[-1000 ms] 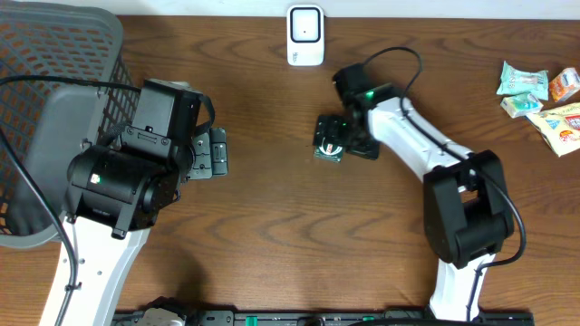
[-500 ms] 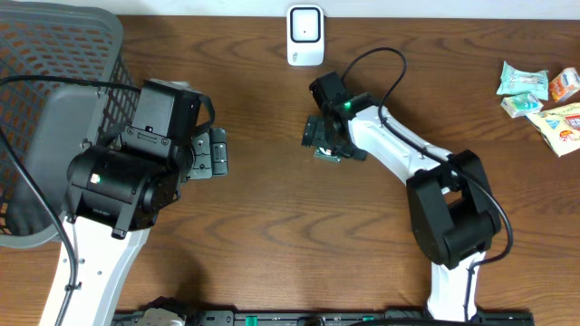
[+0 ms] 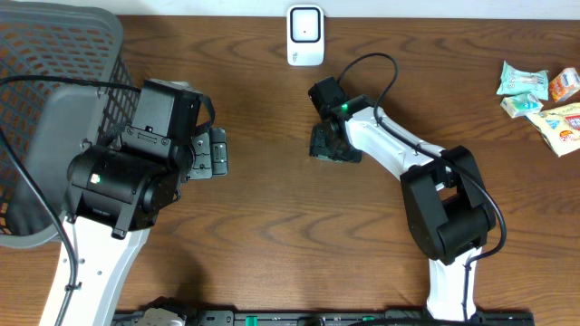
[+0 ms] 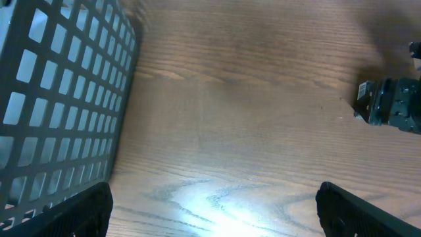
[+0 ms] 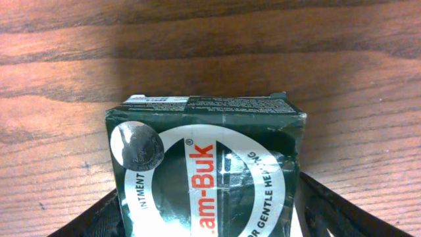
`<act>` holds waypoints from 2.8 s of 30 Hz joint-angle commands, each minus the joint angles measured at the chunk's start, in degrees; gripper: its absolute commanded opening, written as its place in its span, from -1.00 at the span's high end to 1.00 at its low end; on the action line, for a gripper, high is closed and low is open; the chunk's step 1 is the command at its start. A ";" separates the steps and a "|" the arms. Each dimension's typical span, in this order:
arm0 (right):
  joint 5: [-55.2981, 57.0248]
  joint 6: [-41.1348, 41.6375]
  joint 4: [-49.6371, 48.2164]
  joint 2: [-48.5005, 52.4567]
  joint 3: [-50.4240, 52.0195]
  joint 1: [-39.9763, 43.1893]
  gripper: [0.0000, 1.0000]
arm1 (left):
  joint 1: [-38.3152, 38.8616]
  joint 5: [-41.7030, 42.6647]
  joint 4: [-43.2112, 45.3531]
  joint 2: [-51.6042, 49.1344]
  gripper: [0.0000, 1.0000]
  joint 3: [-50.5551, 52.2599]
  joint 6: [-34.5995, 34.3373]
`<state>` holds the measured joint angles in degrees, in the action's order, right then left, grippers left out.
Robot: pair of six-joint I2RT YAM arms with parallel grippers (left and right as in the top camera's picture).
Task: Scan the item barcode
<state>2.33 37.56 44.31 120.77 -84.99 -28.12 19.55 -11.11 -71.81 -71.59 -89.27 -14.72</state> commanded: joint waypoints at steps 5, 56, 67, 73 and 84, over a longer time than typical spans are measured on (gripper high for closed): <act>-2.62 -5.46 0.26 0.70 0.28 1.68 -0.15 | -0.28 -0.96 -0.17 -0.26 -0.96 -0.46 0.52; -78.53 -31.28 -18.78 -8.70 0.28 13.44 -0.01 | -0.28 -0.96 -0.17 -0.26 -0.95 -0.46 0.52; -74.25 -28.59 -18.82 -8.70 0.28 13.40 0.03 | -0.28 -0.96 -0.17 -0.26 -0.96 -0.46 0.52; -74.23 -28.61 -18.84 -8.70 0.28 13.40 0.03 | -0.28 -0.96 -0.17 -0.26 -0.96 -0.46 0.55; -72.43 -28.59 -18.78 -8.70 0.31 13.40 0.07 | -0.28 -0.96 -0.17 -0.26 -0.96 -0.46 0.52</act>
<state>-70.43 8.58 25.65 113.19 -84.82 -14.85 19.55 -11.11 -71.83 -71.59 -89.27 -14.72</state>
